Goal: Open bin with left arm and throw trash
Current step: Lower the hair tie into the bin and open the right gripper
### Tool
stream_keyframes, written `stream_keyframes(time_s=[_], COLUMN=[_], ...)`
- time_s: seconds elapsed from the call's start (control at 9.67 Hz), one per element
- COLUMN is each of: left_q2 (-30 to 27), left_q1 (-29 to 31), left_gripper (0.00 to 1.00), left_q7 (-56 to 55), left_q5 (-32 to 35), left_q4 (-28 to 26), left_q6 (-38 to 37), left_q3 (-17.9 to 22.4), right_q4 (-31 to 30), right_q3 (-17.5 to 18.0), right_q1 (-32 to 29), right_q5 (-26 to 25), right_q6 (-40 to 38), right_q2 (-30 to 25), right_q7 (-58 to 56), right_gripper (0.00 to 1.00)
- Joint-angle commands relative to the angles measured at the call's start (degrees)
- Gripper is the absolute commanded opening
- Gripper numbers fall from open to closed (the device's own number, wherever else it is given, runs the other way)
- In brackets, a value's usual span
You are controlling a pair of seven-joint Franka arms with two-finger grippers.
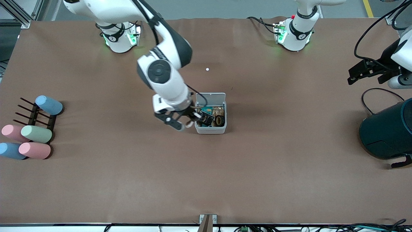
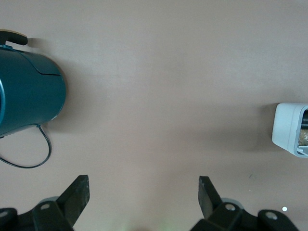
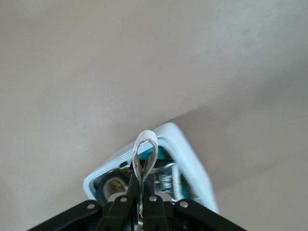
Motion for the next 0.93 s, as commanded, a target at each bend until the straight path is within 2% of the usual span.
stream_keyframes(time_s=[0.0, 0.1, 0.21, 0.31, 0.41, 0.62, 0.72, 0.83], left_q2=[-0.06, -0.05, 0.12, 0.21, 0.56, 0.91, 0.91, 0.91], left_q1=[-0.38, -0.38, 0.05, 0.32, 0.32, 0.15, 0.14, 0.23], left_gripper=[1.00, 1.00, 1.00, 1.00, 1.00, 1.00, 1.00, 1.00], left_q7=[-0.42, -0.60, -0.60, -0.34, -0.17, -0.43, -0.43, -0.34], left_q5=[-0.53, -0.44, -0.27, -0.44, -0.61, -0.27, -0.26, -0.26], left_q4=[0.25, 0.34, 0.43, 0.52, 0.52, 0.61, 0.61, 0.61], left_q6=[0.47, 0.82, 1.00, 0.91, 0.91, 0.91, 0.91, 0.91], left_q3=[0.52, 0.51, 0.51, 0.69, 0.69, 0.69, 0.69, 0.69], right_q4=[2.90, 2.81, 2.64, 2.46, 2.37, 2.37, 2.46, 2.46], right_q3=[-0.35, -0.35, -0.35, -0.35, -0.35, -0.35, -0.35, -0.35], right_q1=[2.18, 2.36, 2.45, 2.97, 3.94, 4.56, 4.65, 4.04], right_q5=[-0.06, -0.06, 0.20, 0.37, 0.29, 0.29, 0.29, 0.37], right_q6=[0.92, 1.09, 1.01, 0.92, 0.92, 0.92, 0.74, 0.31], right_q2=[3.32, 3.94, 4.03, 4.12, 4.21, 4.56, 4.47, 4.21], right_q7=[0.87, 0.61, -0.09, -0.10, -0.01, 0.08, 0.17, 0.17], right_gripper=[0.02, 0.04, 0.12, 0.24, 0.30, 0.35, 0.44, 0.47])
